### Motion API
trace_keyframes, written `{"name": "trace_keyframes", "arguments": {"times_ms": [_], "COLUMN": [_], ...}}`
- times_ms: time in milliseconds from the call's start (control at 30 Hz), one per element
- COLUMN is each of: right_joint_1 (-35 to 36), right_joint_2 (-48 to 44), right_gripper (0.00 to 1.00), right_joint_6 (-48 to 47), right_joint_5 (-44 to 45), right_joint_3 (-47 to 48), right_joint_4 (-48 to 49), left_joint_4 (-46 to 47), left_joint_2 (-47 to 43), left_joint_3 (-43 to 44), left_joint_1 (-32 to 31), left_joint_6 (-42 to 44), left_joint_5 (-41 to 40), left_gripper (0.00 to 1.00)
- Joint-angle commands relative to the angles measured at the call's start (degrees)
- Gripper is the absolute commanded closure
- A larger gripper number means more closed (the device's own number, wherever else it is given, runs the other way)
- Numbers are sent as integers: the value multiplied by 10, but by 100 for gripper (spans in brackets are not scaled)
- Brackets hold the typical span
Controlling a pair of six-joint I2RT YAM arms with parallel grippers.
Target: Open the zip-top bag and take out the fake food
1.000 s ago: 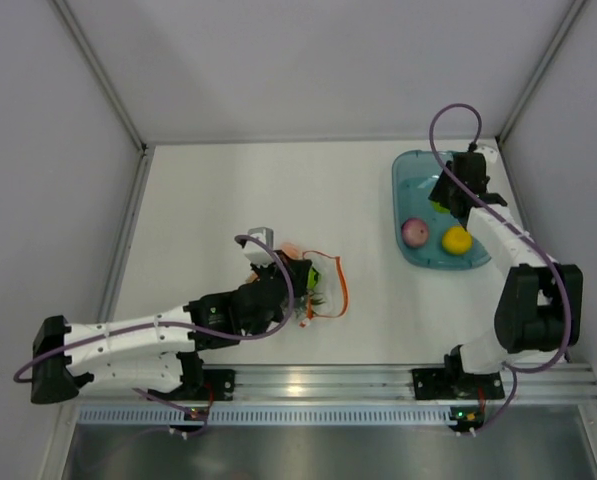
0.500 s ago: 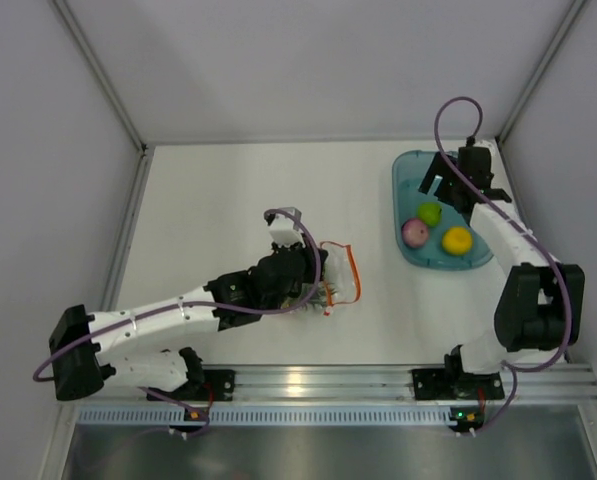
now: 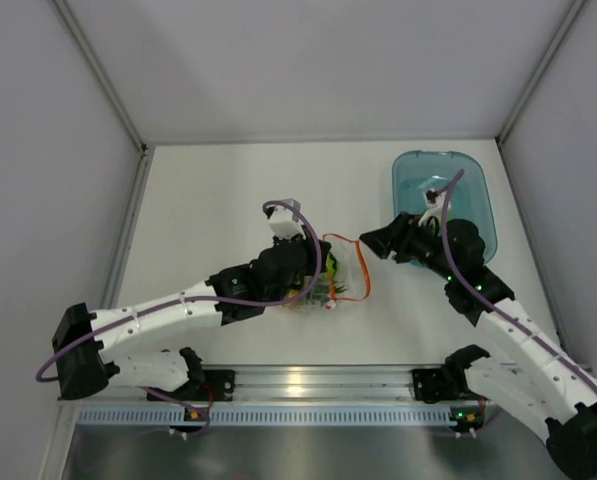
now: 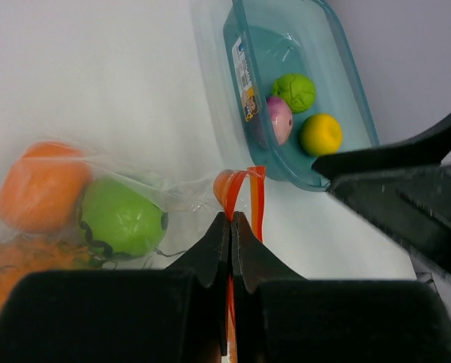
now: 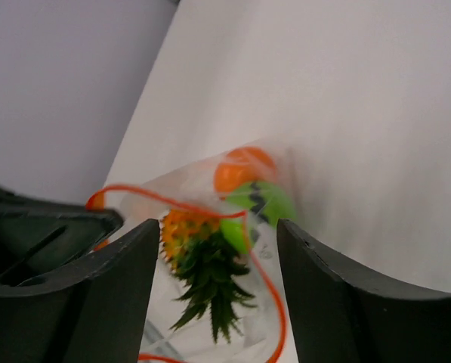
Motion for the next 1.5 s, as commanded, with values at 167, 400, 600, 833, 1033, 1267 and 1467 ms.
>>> {"name": "trace_keyframes", "arguments": {"times_ms": [167, 400, 600, 833, 1033, 1267, 1467], "right_joint_1": [150, 181, 208, 225, 245, 262, 274], "right_joint_2": [-55, -8, 36, 71, 119, 165, 196], "right_gripper": [38, 41, 39, 35, 33, 45, 48], "right_joint_6": [-21, -49, -88, -114, -129, -122, -132], "right_joint_5": [38, 32, -6, -15, 17, 19, 21], "right_joint_3": [-69, -108, -122, -142, -135, -142, -127], "right_joint_4": [63, 95, 141, 213, 229, 275, 253], "left_joint_4": [26, 31, 51, 66, 80, 83, 82], "left_joint_2": [23, 24, 22, 24, 19, 1, -12], "left_joint_3": [37, 38, 35, 30, 15, -5, -16], "left_joint_1": [3, 3, 3, 3, 3, 3, 3], "left_joint_6": [-35, -46, -52, -65, -80, -91, -85], "left_joint_5": [7, 30, 39, 54, 52, 26, 7], "left_gripper": [100, 100, 100, 100, 100, 100, 100]}}
